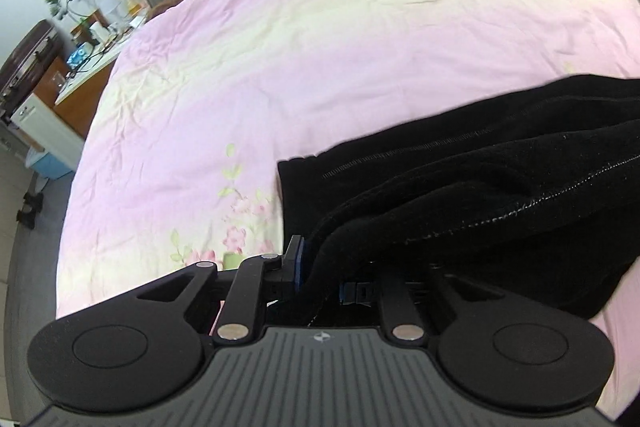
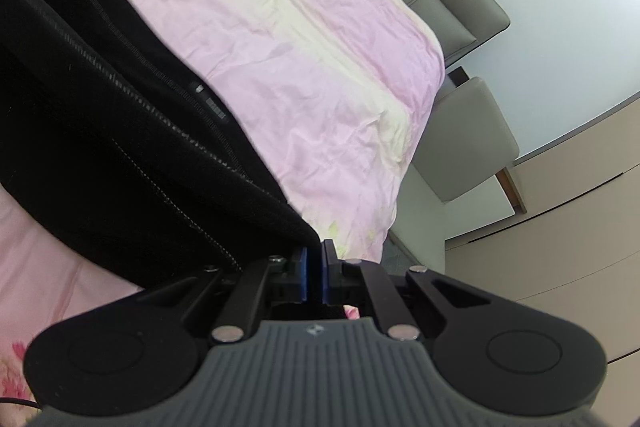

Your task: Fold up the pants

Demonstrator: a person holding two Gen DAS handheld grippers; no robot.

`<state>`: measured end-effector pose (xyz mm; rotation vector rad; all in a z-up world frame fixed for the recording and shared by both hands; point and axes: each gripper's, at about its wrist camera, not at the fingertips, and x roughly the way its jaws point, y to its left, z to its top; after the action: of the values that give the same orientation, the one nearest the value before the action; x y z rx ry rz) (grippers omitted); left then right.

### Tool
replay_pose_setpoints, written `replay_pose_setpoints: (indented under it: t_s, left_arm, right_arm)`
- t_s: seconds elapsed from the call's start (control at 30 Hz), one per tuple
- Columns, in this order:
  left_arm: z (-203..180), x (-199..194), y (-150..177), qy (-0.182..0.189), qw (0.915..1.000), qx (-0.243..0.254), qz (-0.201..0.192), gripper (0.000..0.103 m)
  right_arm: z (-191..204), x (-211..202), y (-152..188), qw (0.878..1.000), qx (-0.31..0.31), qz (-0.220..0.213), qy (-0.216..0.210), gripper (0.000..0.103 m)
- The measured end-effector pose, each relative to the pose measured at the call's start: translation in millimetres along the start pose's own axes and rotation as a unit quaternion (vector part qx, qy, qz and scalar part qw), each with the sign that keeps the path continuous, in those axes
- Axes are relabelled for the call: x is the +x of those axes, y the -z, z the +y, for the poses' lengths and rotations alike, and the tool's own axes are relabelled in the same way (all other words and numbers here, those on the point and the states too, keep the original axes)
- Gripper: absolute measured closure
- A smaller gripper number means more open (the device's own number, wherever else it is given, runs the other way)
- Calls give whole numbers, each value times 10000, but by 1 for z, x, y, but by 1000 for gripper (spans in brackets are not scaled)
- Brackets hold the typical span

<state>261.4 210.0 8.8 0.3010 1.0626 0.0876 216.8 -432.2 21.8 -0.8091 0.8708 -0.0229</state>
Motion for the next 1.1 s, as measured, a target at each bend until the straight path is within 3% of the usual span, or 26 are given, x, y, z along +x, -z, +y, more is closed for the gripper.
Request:
replay_pose_setpoints:
  t_s: [0.17, 0.33, 0.53, 0.63, 0.77, 0.87, 0.97, 1.1]
  left_arm:
    - [-20, 59, -49, -275, 9993, 57, 253, 85]
    - [-41, 108, -67, -469, 9978, 211, 415, 84]
    - [-29, 142, -63, -140, 9978, -203, 608, 76]
    - [-18, 145, -60, 141, 9969, -512, 585, 75]
    - [-3, 141, -63, 458, 9892, -1234, 642, 75]
    - [-3, 127, -66, 450, 9861, -1498, 569, 81]
    - [7, 103, -74, 499, 9827, -1766, 257, 82]
    - [6, 111, -92, 389, 9829, -1787, 227, 82]
  right_arm:
    - [-6, 74, -54, 9977, 155, 561, -342, 103]
    - [21, 150, -81, 9955, -134, 915, -212, 103]
    - [39, 208, -86, 9907, -117, 1286, -426, 103]
    - [50, 225, -81, 9879, -212, 1427, -564, 103]
    - [52, 238, -80, 9862, 18, 1502, -698, 103]
    - [50, 236, -82, 9863, 91, 1499, -681, 103]
    - [32, 216, -85, 9885, 146, 1340, -684, 103]
    - [-7, 214, -94, 9833, 943, 1336, -799, 103]
